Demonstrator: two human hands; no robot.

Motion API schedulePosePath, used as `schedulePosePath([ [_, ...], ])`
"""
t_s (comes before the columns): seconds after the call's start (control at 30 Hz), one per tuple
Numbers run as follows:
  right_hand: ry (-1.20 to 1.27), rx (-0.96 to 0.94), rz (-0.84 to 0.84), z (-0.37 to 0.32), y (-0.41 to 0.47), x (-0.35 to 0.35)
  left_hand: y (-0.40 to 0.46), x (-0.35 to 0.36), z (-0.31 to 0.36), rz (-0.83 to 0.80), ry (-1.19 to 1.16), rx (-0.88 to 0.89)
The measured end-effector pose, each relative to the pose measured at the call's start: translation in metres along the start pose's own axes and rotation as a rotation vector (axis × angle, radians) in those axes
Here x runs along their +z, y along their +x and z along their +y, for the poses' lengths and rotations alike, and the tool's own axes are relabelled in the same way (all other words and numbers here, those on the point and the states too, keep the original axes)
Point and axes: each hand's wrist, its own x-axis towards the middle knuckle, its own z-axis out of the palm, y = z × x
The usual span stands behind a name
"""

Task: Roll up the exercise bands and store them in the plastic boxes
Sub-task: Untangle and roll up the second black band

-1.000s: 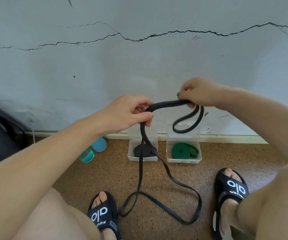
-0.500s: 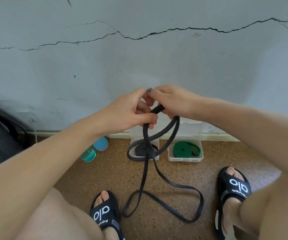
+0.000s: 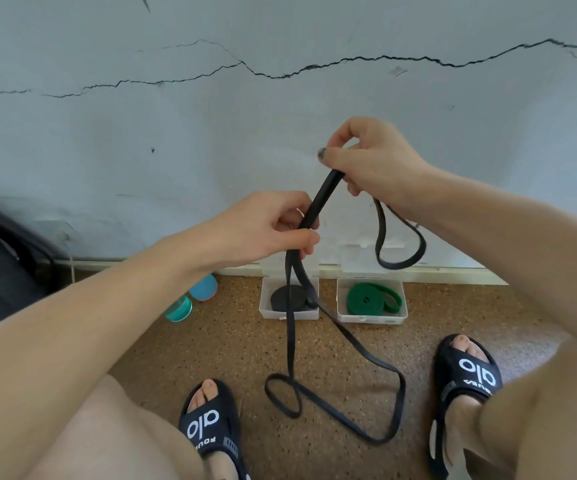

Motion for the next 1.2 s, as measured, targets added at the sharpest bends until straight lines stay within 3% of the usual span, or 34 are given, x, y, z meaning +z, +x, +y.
schedulePosePath([
  [0.13,0.043,0.039,0.079,0.005,0.004,-0.008,-0.003,0.001,0.000,0.019,-0.052,0.023],
  [0.3,0.064,0.028,0.121,0.003,0.004,-0.007,0.000,0.002,-0.001,0.033,0.052,0.017],
  [0.5,0.145,0.054,0.248,-0.001,0.009,-0.021,-0.004,-0.006,0.002,0.083,-0.101,0.070],
  [0.57,0.129,0.072,0.231,0.004,0.009,-0.028,-0.006,-0.011,0.001,0.132,-0.113,0.089],
  [0.8,0.071,0.052,0.170,0.005,0.006,-0.019,-0.004,-0.002,-0.004,0.086,0.050,0.070],
  [1.2,0.058,0.049,0.177,0.007,0.007,-0.023,-0.002,-0.001,0.000,0.029,-0.144,-0.004],
])
